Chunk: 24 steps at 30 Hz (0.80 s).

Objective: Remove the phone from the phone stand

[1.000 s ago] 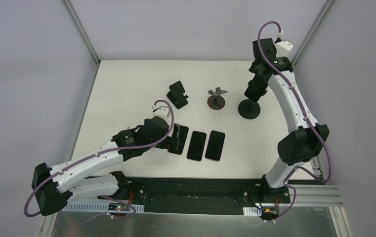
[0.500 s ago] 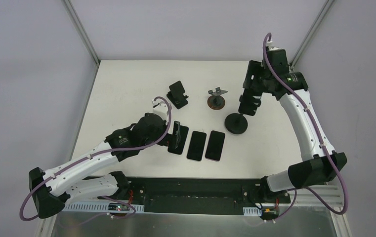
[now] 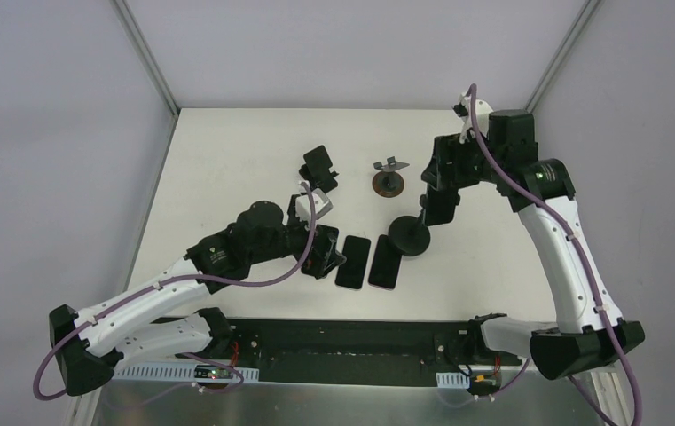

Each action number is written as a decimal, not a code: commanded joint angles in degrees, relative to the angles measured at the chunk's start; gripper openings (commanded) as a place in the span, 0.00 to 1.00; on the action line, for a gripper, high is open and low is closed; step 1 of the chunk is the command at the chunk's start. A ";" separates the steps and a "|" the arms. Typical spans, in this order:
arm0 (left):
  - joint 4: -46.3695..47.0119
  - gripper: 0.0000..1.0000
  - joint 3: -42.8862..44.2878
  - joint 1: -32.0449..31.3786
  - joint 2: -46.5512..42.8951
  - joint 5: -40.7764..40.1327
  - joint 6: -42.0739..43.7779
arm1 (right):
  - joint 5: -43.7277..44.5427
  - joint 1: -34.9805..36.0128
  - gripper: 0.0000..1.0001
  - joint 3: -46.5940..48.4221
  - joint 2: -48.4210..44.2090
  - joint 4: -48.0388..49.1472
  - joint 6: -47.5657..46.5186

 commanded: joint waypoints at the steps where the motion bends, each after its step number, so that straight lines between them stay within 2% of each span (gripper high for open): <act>1: 13.23 1.00 -4.12 0.50 -2.97 11.31 8.38 | -16.43 1.02 0.00 -2.37 -8.72 4.69 -7.74; 7: 18.04 1.00 -2.73 0.52 -1.57 14.56 13.63 | -34.06 1.28 0.00 -12.67 -20.26 11.47 -16.57; 12: 20.71 0.96 1.12 0.55 4.50 17.81 14.50 | -44.09 1.83 0.00 -12.27 -21.96 14.27 -13.84; 18: 26.39 0.91 5.29 0.42 13.15 26.12 11.74 | -47.16 5.12 0.00 -10.10 -21.55 13.88 -14.45; 21: 32.36 0.90 5.71 0.34 16.00 29.53 9.93 | -48.65 6.49 0.00 -9.65 -21.21 13.38 -15.59; 24: 34.15 0.89 6.84 0.07 17.91 31.75 7.99 | -50.04 7.41 0.00 -9.17 -20.57 13.27 -15.82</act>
